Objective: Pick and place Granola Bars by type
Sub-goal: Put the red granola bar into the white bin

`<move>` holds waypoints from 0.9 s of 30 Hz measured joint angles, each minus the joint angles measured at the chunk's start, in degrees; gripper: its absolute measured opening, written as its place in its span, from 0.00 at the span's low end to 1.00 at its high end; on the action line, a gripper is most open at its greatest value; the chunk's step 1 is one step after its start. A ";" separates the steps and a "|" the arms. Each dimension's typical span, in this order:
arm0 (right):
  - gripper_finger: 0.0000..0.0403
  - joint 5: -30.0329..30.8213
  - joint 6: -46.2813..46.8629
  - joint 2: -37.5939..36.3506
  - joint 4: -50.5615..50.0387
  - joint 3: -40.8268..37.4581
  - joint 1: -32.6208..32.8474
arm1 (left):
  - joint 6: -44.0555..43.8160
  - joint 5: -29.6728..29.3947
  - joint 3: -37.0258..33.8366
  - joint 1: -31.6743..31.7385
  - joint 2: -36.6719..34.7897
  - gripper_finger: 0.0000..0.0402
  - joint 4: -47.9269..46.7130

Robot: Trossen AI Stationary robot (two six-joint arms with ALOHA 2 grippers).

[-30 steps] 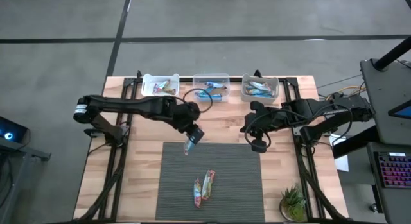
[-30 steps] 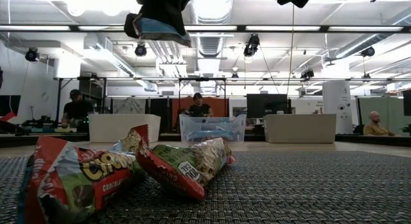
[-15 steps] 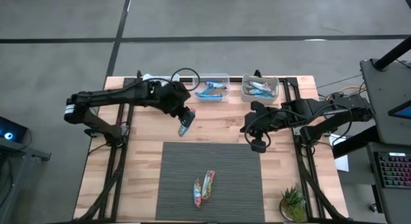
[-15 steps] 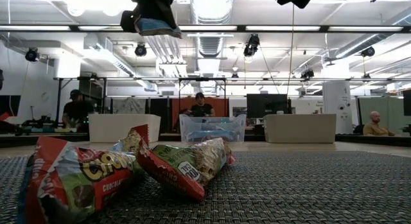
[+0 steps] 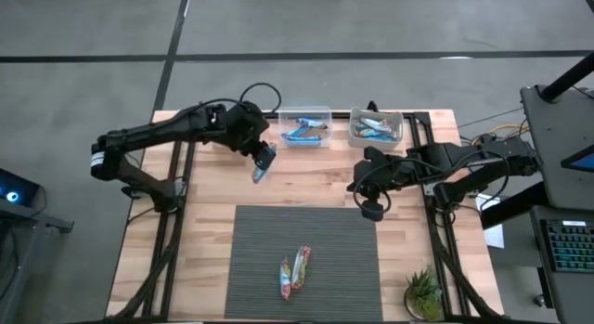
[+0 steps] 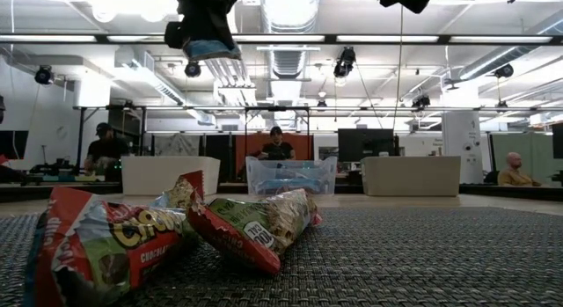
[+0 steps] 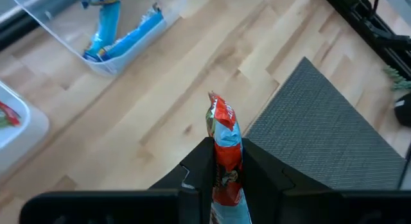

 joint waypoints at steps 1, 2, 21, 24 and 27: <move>0.02 0.00 0.27 0.02 0.00 0.00 0.00 | 0.51 0.01 0.00 0.43 -0.01 0.13 -0.12; 0.02 0.00 0.45 0.03 0.00 0.00 0.01 | 1.07 0.03 0.00 0.89 -0.03 0.13 -0.22; 0.02 0.48 4.48 0.07 -0.02 0.00 0.02 | 15.16 0.11 0.00 14.15 -0.03 0.13 -4.42; 0.02 1.36 4.55 0.07 0.00 0.00 0.00 | 17.55 0.03 0.00 16.85 -0.03 0.13 -4.40; 0.02 1.53 5.49 0.07 -0.02 0.00 0.01 | 20.55 0.00 0.00 19.55 -0.03 0.13 -4.40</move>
